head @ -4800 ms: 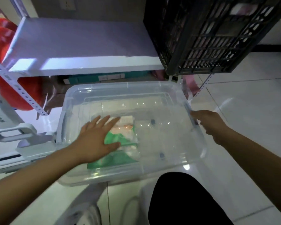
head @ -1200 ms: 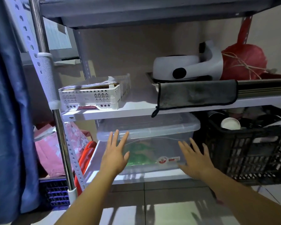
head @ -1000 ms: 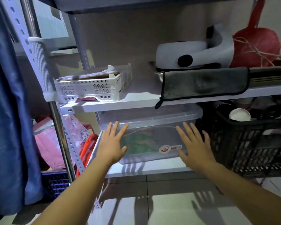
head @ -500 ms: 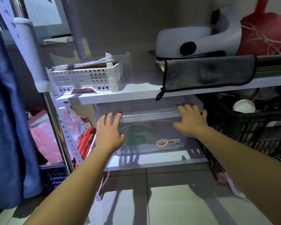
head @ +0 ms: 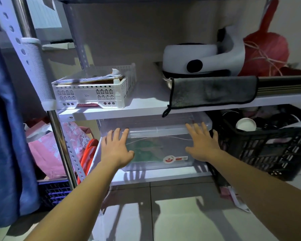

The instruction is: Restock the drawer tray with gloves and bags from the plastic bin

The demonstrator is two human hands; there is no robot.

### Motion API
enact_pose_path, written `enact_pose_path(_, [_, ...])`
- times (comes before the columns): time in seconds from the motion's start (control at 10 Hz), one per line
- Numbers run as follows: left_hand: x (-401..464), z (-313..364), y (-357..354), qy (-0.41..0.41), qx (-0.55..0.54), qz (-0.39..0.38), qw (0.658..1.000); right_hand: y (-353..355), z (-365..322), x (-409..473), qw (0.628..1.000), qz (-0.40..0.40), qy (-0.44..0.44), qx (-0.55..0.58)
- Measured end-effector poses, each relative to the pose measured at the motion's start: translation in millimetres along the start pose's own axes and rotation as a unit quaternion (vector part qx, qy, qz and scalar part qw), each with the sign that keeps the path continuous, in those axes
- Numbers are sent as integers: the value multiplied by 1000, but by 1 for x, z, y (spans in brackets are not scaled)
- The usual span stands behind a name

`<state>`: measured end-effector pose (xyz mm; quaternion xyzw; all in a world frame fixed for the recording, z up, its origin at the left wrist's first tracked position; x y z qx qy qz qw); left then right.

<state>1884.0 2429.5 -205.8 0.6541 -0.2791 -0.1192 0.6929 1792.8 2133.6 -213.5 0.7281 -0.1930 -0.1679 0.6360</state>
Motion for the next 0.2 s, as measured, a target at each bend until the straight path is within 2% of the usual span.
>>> enact_pose_path(0.2, [-53, 43, 50, -21, -26, -105, 994, 40, 32, -68, 998, -58, 27, -12])
Point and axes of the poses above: each hand's wrist, its own x-axis towards the middle knuckle, its own y-axis out of the back of the hand, z = x × y, the point moved 10 cm from there along x, towards the middle knuckle, and after that the axes turned 14 degrees about -y, right-handed, at the moved point
